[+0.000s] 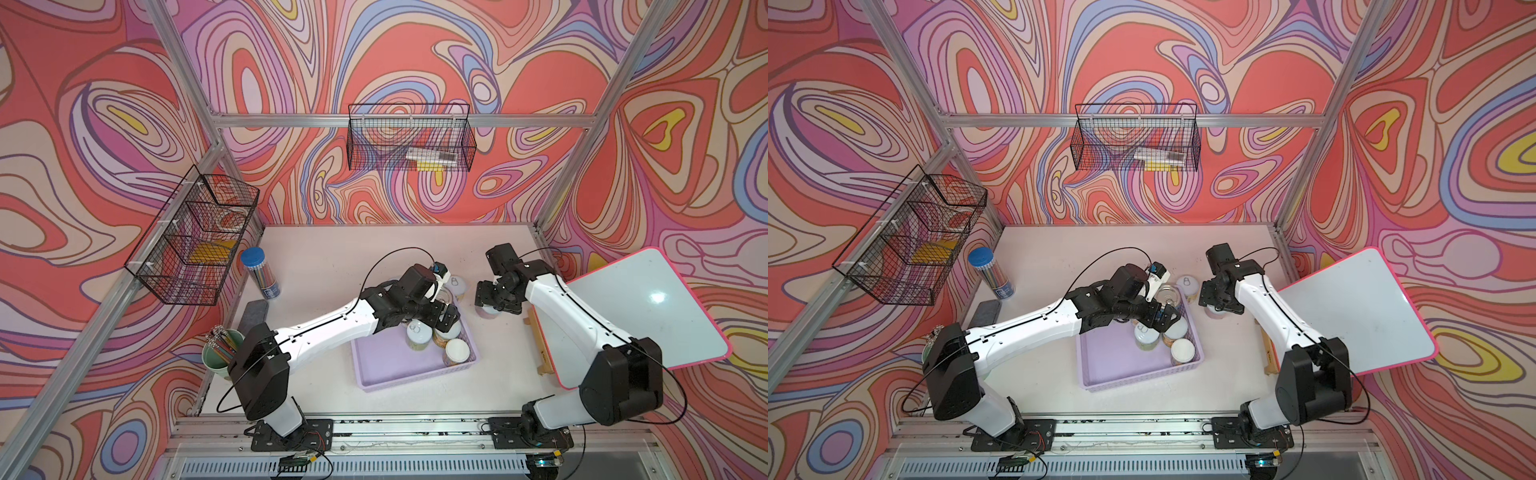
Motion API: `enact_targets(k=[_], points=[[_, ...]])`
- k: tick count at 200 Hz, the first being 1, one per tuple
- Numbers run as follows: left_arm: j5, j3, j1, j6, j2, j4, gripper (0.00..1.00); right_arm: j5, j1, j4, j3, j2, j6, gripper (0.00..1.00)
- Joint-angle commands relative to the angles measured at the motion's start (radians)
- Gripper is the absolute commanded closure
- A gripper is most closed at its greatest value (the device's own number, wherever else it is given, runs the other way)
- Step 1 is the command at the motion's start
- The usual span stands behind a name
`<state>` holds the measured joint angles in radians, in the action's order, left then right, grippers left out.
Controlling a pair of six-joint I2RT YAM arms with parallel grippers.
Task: Put the canned food in the basket
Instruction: Pick up the canned food from the center of the board.
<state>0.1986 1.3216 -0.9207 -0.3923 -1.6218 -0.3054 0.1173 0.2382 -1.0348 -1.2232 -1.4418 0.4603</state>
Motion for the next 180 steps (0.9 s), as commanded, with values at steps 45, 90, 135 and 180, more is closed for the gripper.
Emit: enact_targets(k=[45,90,135,180], points=[[0.027,0.049,-0.019,0.013,-0.033,-0.008,0.01,0.027,0.010,-0.074,-0.030,0.113,0.008,0.55],[0.037,-0.028,-0.008,-0.025,0.021,0.034,0.01,0.052,0.114,-0.094,-0.042,0.133,0.070,0.57],[0.044,-0.151,0.040,-0.078,0.114,0.107,0.01,0.104,0.263,-0.134,-0.065,0.131,0.154,0.59],[0.051,-0.254,0.106,-0.102,0.209,0.118,0.01,0.114,0.374,-0.162,-0.090,0.135,0.207,0.60]])
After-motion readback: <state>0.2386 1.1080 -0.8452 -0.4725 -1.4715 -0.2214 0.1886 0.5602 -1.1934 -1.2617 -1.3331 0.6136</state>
